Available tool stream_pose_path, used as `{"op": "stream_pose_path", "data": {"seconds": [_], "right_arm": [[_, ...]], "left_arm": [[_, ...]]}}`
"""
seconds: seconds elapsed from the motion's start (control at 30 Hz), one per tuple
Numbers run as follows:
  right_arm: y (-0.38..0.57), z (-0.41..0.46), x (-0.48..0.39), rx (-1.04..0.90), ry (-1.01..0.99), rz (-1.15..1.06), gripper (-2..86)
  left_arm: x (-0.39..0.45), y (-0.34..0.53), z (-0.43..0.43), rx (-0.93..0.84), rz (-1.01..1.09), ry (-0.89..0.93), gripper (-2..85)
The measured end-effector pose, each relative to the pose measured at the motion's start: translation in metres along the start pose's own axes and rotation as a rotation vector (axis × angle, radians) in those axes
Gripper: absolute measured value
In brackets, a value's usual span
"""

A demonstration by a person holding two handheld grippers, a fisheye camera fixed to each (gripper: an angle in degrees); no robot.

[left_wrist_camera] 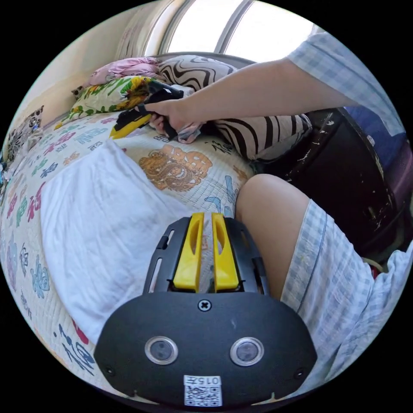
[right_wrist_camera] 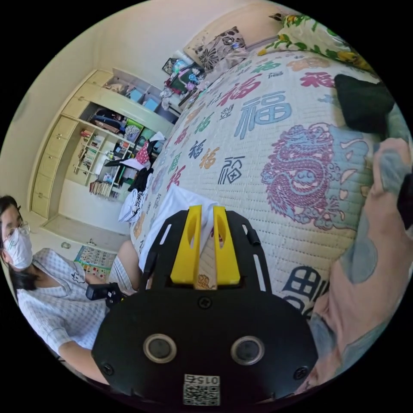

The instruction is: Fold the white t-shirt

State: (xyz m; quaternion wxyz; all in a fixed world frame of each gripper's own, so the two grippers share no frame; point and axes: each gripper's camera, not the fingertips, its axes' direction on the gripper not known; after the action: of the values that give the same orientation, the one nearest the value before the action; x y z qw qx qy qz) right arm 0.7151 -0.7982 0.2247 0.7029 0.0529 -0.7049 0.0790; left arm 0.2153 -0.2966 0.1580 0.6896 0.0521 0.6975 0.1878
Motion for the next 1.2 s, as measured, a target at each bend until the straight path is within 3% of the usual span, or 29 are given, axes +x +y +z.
{"op": "stream_pose_path", "data": {"seconds": [0.17,0.3,0.4,0.53,0.7,1.0,1.2], "right_arm": [[0.003,-0.026,-0.014,-0.035,0.033,-0.029,11.5],[-0.002,-0.024,-0.013,-0.103,0.074,-0.003,11.6],[-0.004,-0.025,-0.005,-0.106,0.041,0.035,10.0],[-0.001,-0.038,0.002,-0.078,0.020,0.056,6.7],[0.002,-0.058,0.011,-0.060,-0.041,0.064,4.3],[-0.003,-0.081,0.007,-0.070,-0.044,-0.023,1.5],[0.006,-0.090,0.022,-0.081,0.048,0.020,0.1]], "left_arm": [[-0.019,-0.029,-0.040,0.106,0.069,0.182,4.4],[-0.115,-0.070,-0.098,0.144,0.029,-0.010,4.9],[-0.211,-0.108,-0.102,0.003,0.023,-0.167,7.6],[-0.302,-0.164,-0.082,-0.165,0.045,-0.093,8.7],[-0.349,-0.200,-0.039,-0.391,0.116,-0.035,4.7],[-0.421,-0.214,-0.106,-0.141,-0.047,0.124,0.5],[-0.467,-0.216,-0.108,-0.137,-0.181,0.125,0.4]]}}
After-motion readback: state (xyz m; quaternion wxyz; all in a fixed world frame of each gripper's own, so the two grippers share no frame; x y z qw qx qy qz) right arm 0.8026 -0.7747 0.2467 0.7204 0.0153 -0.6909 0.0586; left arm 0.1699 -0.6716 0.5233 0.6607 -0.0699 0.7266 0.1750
